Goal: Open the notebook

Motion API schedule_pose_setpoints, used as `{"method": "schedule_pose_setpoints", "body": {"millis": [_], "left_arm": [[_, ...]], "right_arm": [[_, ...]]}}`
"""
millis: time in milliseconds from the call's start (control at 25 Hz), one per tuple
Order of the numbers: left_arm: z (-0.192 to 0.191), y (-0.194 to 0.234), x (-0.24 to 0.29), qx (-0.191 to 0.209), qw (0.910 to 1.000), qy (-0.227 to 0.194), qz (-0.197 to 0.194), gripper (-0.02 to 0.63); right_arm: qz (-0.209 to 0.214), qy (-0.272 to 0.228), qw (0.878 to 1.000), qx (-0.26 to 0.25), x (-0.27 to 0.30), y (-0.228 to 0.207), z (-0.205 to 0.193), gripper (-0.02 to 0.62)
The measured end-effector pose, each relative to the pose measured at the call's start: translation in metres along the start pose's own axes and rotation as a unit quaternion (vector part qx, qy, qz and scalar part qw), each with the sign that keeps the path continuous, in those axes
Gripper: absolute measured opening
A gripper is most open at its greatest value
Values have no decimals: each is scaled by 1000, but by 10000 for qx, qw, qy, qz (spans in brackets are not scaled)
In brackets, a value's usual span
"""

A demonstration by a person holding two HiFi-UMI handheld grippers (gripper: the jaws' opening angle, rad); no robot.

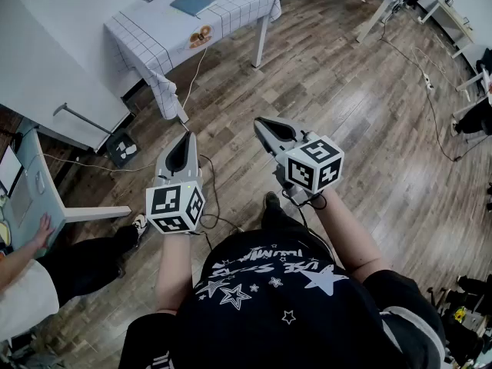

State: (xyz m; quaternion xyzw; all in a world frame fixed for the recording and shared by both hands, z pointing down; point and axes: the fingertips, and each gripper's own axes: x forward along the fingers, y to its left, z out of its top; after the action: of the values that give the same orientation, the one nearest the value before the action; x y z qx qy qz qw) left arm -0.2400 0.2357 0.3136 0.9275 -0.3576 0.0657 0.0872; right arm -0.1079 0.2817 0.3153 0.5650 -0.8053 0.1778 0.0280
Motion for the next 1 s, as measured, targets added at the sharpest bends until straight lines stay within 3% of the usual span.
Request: {"method": "schedule_pose_setpoints", "body": {"millis": [480, 800, 1000], "left_arm": [[13, 26, 32, 137, 9987, 94, 478, 8], [26, 0, 67, 242, 9966, -4, 794, 8], [28, -25, 90, 293, 9942, -25, 1038, 9]], "right_arm": [[330, -48, 9993, -159, 27, -27, 25, 15], [633, -231, 9965, -495, 15, -67, 42, 15], [951, -211, 9942, -452, 4, -97, 37, 15]]}}
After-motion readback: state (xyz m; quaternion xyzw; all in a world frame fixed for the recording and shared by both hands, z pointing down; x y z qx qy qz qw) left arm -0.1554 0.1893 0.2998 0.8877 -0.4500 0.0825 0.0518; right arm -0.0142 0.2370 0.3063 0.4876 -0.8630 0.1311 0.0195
